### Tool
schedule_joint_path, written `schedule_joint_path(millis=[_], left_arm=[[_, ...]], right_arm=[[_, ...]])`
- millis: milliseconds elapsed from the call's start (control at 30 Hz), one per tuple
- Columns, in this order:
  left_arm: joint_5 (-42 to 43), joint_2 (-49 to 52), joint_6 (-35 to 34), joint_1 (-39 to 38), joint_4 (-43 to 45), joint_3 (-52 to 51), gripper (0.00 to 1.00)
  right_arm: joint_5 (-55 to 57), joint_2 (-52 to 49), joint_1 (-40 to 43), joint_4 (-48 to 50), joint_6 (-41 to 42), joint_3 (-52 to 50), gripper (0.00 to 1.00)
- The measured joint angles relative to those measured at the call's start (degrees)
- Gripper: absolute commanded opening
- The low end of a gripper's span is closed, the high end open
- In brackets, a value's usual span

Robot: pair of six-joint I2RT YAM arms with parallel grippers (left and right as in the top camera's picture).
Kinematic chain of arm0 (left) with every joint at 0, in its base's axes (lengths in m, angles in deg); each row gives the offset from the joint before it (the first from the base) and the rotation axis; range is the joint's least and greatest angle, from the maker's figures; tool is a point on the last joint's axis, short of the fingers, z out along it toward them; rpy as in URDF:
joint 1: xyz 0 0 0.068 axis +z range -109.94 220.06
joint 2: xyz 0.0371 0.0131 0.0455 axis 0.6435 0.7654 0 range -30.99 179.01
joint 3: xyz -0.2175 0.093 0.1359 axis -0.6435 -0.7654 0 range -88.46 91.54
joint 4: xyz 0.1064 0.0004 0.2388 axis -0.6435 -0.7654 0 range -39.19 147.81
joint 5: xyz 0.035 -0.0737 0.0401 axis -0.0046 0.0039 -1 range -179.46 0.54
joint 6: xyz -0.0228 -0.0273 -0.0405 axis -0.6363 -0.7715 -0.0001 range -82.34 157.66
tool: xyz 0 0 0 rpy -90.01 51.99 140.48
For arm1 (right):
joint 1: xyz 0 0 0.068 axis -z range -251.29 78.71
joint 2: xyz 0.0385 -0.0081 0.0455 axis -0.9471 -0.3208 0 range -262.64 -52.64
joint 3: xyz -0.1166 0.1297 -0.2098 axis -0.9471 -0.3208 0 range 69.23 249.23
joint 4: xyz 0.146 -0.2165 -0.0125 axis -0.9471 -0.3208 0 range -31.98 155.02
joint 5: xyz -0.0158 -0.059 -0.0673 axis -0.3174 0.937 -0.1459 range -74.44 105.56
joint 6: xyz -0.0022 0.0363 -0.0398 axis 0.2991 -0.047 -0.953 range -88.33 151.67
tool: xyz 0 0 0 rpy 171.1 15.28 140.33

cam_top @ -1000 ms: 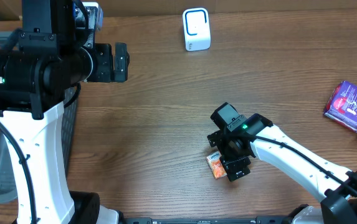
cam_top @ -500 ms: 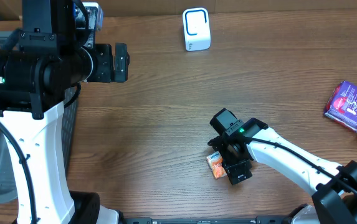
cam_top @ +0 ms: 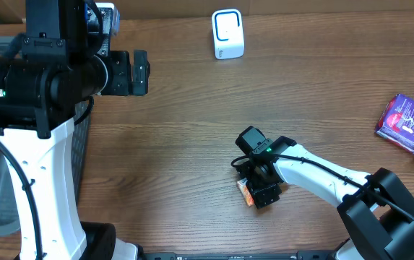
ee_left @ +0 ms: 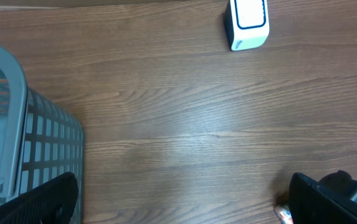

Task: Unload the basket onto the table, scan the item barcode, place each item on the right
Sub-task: 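Move the right gripper down onto the small orange box and grasp, then lift the orange box and carry it toward the scanner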

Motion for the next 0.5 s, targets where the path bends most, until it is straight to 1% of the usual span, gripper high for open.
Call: schedule_joint_path(millis=[233,333,500], left_arm=[[0.0,0.0,0.0,0.0,0.0,0.0,1.0],[0.0,0.0,0.0,0.0,0.0,0.0,1.0],[0.0,0.0,0.0,0.0,0.0,0.0,1.0]], right_arm=[[-2.3,-0.3,0.0,-0.1,-2.3,0.0,0.64],[-4.9,-0.7,0.0,-0.4,-4.5,0.1,0.64],[-12.3,-1.7,0.0,-0.7,-8.8,0.8,0.64]])
